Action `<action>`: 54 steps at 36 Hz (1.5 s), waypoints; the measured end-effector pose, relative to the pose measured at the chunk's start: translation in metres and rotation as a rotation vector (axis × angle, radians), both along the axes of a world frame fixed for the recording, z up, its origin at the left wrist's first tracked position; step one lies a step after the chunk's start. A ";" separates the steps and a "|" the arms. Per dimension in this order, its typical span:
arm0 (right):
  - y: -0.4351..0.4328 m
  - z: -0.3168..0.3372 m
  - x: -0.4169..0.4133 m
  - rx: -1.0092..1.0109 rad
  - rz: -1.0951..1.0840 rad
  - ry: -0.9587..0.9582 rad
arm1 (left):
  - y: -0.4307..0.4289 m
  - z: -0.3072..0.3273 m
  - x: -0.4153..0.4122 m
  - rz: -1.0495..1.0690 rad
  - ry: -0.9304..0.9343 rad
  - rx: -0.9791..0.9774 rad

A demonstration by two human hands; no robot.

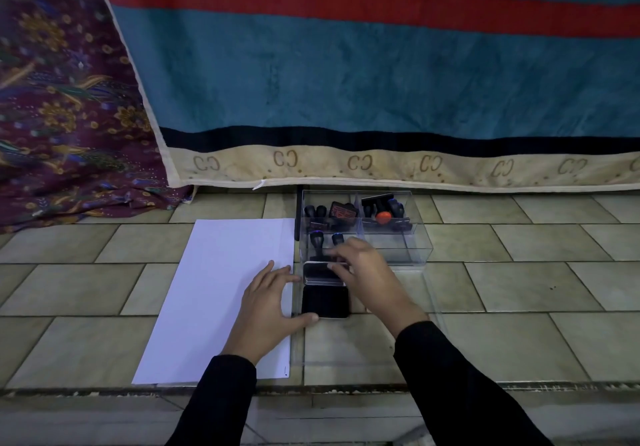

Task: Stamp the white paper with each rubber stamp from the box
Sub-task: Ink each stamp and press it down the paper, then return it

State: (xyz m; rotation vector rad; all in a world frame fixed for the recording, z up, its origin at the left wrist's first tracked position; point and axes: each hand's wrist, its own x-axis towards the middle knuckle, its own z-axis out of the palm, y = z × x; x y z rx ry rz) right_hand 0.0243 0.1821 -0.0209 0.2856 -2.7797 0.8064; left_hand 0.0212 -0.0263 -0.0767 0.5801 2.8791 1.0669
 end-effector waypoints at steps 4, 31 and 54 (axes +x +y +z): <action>-0.005 0.005 -0.008 0.143 0.016 0.106 | 0.002 0.001 0.000 0.031 -0.004 0.003; -0.022 0.014 -0.065 0.049 -0.166 -0.170 | -0.001 -0.010 -0.003 0.047 -0.028 0.090; -0.028 0.014 -0.075 -0.127 -0.161 -0.160 | 0.002 -0.007 -0.002 0.064 0.010 0.099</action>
